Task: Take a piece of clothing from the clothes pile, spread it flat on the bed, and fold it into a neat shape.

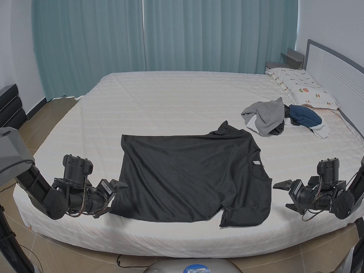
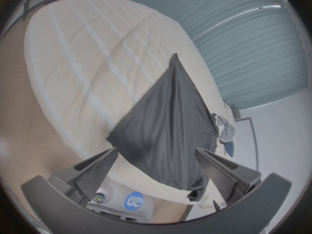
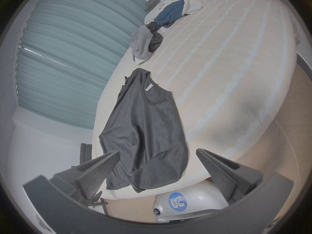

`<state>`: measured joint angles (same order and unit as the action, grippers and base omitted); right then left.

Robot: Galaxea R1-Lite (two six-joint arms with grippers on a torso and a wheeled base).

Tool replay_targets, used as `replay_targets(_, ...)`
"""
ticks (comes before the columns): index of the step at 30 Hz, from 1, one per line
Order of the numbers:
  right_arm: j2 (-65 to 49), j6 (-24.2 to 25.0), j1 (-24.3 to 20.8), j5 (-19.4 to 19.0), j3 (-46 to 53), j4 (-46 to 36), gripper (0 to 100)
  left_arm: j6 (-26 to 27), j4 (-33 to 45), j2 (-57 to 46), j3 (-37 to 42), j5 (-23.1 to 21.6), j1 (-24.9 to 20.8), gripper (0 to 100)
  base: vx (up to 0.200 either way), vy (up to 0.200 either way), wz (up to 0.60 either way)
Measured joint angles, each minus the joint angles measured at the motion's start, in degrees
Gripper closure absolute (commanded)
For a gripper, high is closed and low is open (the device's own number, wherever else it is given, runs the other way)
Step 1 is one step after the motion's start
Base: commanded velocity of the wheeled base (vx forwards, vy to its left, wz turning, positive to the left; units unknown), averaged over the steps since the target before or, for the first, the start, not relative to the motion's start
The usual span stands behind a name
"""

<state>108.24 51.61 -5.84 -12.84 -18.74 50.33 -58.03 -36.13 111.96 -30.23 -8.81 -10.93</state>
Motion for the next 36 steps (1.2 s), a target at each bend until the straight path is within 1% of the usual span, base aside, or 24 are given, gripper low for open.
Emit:
replay_targets(3, 0.0, 0.0, -0.4, 0.0, 0.2, 0.0, 0, 1.0, 0.0, 1.1, 0.6, 1.0, 1.1, 0, 0.0, 0.0, 0.0)
replay_targets(7, 0.2, 0.0, -0.7, -0.1, 0.5, 0.0, 0, 2.0, -0.3, 3.6, 0.4, 4.3, 1.5, 0, 0.0, 0.0, 0.0)
replay_targets(9, 0.4, 0.0, -0.9, -0.1, 0.5, 0.0, 0, 2.4, -0.5, 4.7, 0.2, 5.2, 1.6, 0, 0.0, 0.0, 0.0)
replay_targets(15, 1.5, 0.0, -1.9, 0.1, 0.6, 0.1, 0, 2.8, -0.6, 8.0, -1.1, 7.0, 0.4, 0, 0.0, 0.0, 0.0)
replay_targets(16, 2.0, 0.0, -2.0, 0.1, 0.6, 0.1, 0, 2.8, -0.6, 9.8, -2.7, 7.5, -0.6, 0, 0.0, 0.0, 0.0)
replay_targets(19, 2.1, 0.0, -2.0, 0.1, 0.6, 0.1, 0, 2.6, -0.6, 10.7, -3.9, 7.6, -1.0, 0, 0.0, 0.0, 0.0)
replay_targets(20, 2.1, 0.1, -2.0, 0.1, 0.6, 0.1, 0, 2.6, -0.6, 11.0, -4.4, 7.8, -1.1, 100, 0.0, 0.0, 0.0)
replay_targets(25, 2.2, 0.0, -2.1, 0.1, 0.6, 0.1, 0, 2.8, -0.4, 12.8, -5.8, 10.6, -1.6, 100, 0.0, 0.0, 0.0)
replay_targets(36, 2.4, -0.5, -2.0, 0.1, 0.8, 0.0, 0, 3.0, 0.0, 13.1, -3.6, 11.1, -1.4, 100, 0.0, 0.0, 0.0)
